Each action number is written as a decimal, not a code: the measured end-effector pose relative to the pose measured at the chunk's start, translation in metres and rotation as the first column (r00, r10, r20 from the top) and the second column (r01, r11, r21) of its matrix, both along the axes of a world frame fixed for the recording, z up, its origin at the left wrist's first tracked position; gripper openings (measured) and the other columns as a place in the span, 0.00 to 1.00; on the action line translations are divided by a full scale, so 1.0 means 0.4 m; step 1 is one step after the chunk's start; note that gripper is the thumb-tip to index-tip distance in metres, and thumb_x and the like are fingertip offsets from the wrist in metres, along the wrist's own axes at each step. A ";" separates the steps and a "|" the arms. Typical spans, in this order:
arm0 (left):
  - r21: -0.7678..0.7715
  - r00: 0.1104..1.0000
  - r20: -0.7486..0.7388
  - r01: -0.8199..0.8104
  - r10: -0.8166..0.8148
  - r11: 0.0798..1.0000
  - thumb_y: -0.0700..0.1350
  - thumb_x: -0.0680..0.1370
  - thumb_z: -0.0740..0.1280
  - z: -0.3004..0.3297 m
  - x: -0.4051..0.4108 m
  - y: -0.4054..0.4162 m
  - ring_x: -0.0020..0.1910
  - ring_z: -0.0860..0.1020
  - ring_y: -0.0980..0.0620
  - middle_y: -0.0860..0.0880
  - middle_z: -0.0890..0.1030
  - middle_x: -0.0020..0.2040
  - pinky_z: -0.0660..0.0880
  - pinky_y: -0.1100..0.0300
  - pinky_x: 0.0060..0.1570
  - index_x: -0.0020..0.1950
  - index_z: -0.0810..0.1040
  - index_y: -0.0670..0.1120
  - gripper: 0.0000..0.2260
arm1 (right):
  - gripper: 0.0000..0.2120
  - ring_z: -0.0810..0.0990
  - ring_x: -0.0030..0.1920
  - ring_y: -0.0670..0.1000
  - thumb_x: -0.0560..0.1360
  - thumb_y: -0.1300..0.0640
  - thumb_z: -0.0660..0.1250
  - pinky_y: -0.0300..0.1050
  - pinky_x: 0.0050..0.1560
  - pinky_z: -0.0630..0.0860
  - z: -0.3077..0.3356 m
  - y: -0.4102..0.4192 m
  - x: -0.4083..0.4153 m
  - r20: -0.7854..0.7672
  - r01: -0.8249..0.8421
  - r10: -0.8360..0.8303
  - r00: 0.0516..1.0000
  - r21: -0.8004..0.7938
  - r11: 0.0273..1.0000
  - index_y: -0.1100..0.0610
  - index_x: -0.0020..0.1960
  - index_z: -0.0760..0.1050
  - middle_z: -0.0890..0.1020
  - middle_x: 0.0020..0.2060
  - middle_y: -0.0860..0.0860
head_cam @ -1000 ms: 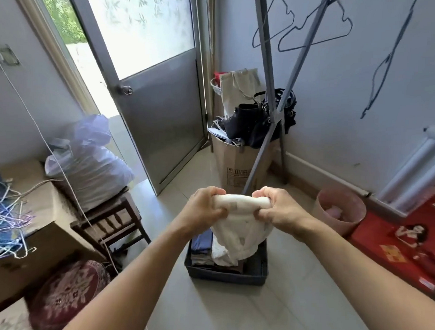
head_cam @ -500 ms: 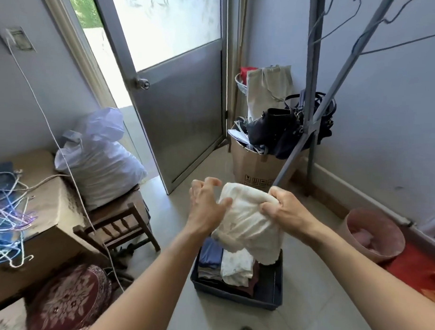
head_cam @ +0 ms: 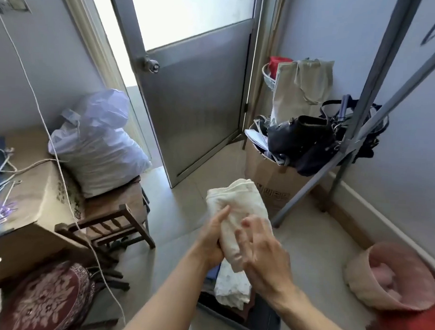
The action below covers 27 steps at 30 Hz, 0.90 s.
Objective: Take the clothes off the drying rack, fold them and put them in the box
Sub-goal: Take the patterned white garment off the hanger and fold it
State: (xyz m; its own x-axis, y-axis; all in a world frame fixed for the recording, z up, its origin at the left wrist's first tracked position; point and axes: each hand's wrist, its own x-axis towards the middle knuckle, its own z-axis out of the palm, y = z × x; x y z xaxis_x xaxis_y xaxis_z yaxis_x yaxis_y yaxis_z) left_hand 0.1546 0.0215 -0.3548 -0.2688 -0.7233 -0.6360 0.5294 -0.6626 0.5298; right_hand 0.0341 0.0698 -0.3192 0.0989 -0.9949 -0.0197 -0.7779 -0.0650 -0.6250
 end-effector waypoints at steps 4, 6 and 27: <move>-0.044 1.000 -0.023 0.017 -0.018 0.999 0.49 0.79 0.62 -0.037 0.053 -0.028 0.48 0.84 0.41 0.39 0.84 0.52 0.76 0.46 0.56 0.47 0.87 0.41 0.17 | 0.23 0.77 0.55 0.50 0.77 0.36 0.59 0.49 0.50 0.71 -0.057 -0.160 -0.032 0.146 0.188 -0.211 0.966 0.158 0.969 0.47 0.66 0.64 0.75 0.57 0.45; -0.036 0.998 -0.056 0.010 -0.012 0.999 0.51 0.79 0.62 -0.065 0.076 -0.051 0.52 0.83 0.40 0.38 0.83 0.55 0.76 0.45 0.58 0.51 0.86 0.41 0.18 | 0.40 0.78 0.58 0.52 0.67 0.28 0.66 0.52 0.59 0.75 -0.096 -0.235 -0.037 0.251 0.179 -0.311 0.916 0.437 0.881 0.52 0.69 0.66 0.75 0.62 0.50; 0.180 0.730 0.605 0.265 -0.319 0.947 0.48 0.75 0.63 -0.894 0.110 -0.081 0.49 0.81 0.45 0.53 0.82 0.52 0.78 0.49 0.56 0.58 0.71 0.69 0.17 | 0.17 0.82 0.53 0.62 0.81 0.54 0.61 0.58 0.59 0.77 -0.984 -0.190 -0.021 0.358 0.157 -0.861 0.362 0.887 0.435 0.65 0.62 0.76 0.84 0.52 0.62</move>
